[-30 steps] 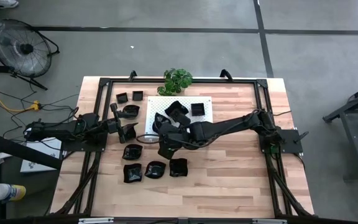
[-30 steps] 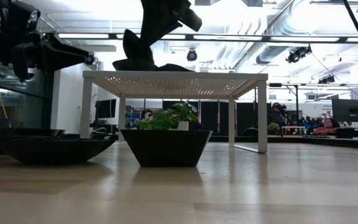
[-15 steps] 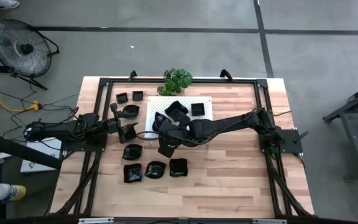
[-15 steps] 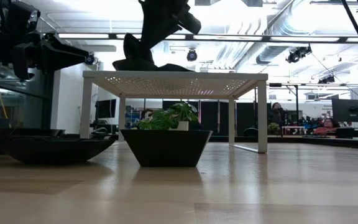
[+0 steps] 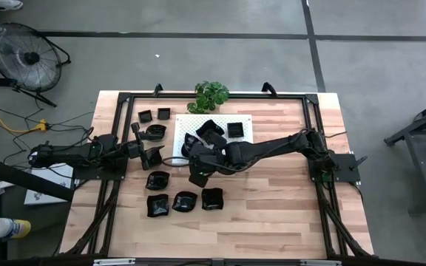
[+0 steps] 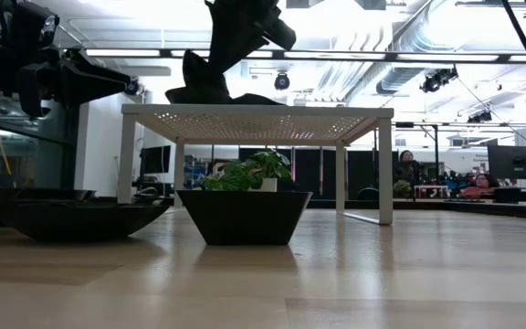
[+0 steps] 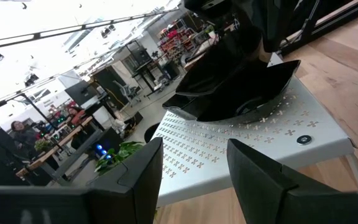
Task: Pick & Place Mini shaped plates
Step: Stack the leaf shaped plate on top of the leaf shaped plate on the shelf, then stack the distorted square plate on top of the distorted square plates on the shelf
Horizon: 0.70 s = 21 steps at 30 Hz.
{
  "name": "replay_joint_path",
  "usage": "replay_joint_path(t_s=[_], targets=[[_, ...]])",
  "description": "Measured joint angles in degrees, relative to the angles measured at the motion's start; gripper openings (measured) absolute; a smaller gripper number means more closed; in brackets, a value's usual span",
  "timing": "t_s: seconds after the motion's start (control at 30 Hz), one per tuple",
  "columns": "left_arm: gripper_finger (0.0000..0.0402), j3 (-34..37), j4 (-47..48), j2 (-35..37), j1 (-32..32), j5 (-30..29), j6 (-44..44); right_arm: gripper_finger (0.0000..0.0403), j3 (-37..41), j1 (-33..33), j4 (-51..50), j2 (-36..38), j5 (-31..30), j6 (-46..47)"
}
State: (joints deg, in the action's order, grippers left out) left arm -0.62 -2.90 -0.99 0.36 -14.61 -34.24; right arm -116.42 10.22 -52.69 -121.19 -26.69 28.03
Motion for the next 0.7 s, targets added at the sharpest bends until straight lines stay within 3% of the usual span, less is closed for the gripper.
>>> replay_joint_path(t_s=[0.4,0.7], targets=[[0.0175,0.0,0.01,0.02,0.0,0.0,0.0,0.007,0.0,0.0,-0.24,0.0,-1.27,0.0],[0.0175,0.0,0.0,0.02,0.0,0.0,0.0,0.0074,0.0,0.67,-0.24,0.0,-1.72,-1.33]])
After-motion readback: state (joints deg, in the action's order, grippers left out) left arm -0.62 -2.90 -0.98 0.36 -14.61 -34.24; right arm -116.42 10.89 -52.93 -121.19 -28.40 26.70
